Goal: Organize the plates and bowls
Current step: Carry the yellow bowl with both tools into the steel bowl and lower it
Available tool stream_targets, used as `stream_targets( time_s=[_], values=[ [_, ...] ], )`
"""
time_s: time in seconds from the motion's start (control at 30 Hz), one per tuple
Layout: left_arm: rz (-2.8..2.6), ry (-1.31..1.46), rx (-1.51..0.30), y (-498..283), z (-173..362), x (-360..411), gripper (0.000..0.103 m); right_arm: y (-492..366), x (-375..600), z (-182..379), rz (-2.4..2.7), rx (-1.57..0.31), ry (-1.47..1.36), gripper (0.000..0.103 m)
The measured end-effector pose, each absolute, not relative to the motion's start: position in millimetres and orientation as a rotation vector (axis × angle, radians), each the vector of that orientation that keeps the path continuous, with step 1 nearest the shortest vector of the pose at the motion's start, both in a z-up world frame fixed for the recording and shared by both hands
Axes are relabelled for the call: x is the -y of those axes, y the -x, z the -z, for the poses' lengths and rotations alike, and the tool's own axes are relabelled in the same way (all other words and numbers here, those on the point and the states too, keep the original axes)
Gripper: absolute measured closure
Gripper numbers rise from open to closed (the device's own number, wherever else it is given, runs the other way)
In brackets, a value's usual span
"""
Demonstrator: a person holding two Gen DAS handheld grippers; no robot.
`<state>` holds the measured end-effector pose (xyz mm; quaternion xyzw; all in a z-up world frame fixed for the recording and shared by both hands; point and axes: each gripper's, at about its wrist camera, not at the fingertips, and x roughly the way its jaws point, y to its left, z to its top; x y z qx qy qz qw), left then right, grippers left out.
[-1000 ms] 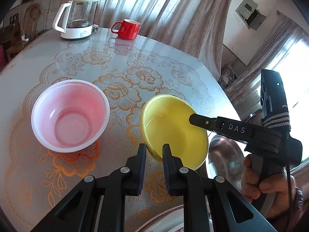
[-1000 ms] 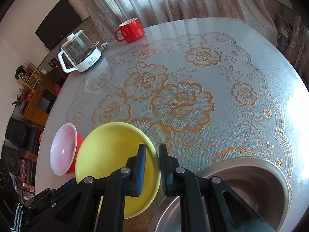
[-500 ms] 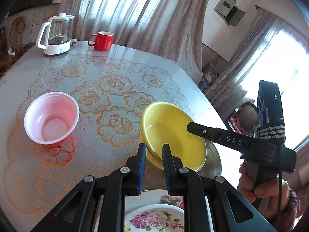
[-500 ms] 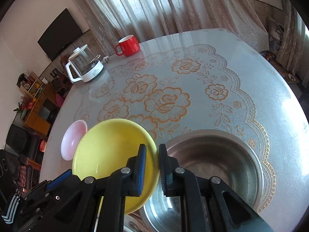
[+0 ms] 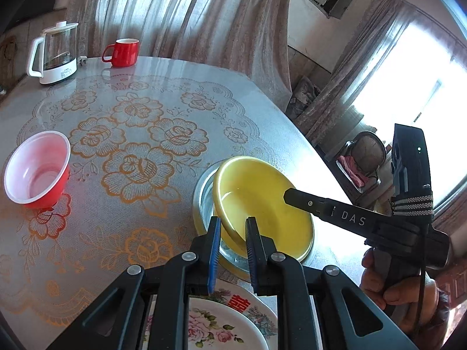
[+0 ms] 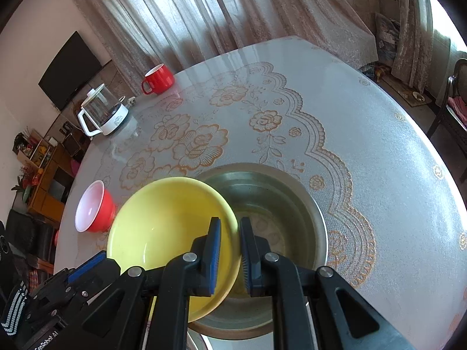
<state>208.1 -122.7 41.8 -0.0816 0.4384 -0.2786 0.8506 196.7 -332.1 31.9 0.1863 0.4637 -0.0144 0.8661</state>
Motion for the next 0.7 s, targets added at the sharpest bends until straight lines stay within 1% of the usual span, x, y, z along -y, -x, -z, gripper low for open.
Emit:
stream_targets(
  time_s=[0.33, 0.7],
  values=[
    [0.577, 0.113, -0.965, -212.4, -22.9, 144.7, 0.086, -188.3, 340.8, -20.4, 0.102, -0.967, -0.352, 0.091],
    [0.549, 0.089, -1.002, -220.3, -7.7, 152.5, 0.086, -194.5, 335.8, -9.8, 0.161, -0.961, -0.268, 0.091]
  ],
)
